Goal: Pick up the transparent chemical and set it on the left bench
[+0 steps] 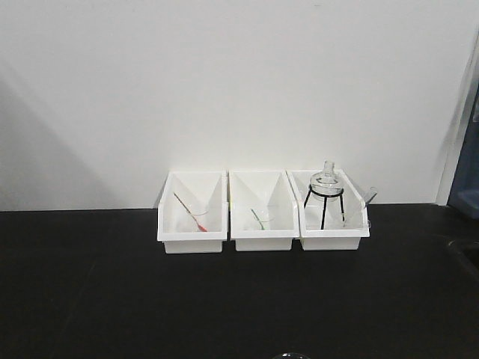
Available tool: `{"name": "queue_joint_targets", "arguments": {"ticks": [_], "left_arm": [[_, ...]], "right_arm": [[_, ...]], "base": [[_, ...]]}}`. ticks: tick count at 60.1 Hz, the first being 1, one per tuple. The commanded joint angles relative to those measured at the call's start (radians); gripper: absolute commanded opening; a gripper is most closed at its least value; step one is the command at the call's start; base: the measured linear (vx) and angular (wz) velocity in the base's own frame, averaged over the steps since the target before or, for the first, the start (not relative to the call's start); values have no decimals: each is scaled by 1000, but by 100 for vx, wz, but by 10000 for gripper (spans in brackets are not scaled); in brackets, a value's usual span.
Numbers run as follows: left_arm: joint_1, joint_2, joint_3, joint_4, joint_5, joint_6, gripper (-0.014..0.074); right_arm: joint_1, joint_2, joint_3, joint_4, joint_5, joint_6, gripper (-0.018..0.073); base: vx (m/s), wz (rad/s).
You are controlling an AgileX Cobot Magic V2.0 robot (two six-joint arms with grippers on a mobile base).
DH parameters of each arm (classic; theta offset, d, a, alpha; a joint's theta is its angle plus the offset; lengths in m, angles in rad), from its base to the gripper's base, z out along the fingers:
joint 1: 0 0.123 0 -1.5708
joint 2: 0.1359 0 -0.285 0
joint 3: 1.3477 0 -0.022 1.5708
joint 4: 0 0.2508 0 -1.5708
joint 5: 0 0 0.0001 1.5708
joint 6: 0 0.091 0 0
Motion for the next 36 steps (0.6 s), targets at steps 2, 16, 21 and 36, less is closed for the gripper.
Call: {"name": "queue_joint_targets", "arguments": {"ticks": [2, 16, 21, 36], "left_arm": [[-2, -19, 16, -1, -78, -8, -3], [-2, -19, 16, -1, -78, -8, -3], [-2, -19, 16, -1, -78, -8, -3], [-2, -19, 16, -1, -78, -8, -3]], "right_arm": [[-2, 2, -30, -13, -86, -7, -1], [-2, 2, -30, -13, -98, -7, -1], [-2, 2, -30, -13, -133, -8, -1], [-2, 2, -30, -1, -145, -6, -1]], "base": [[0, -2], [0, 0], [0, 0], [0, 0]]}}
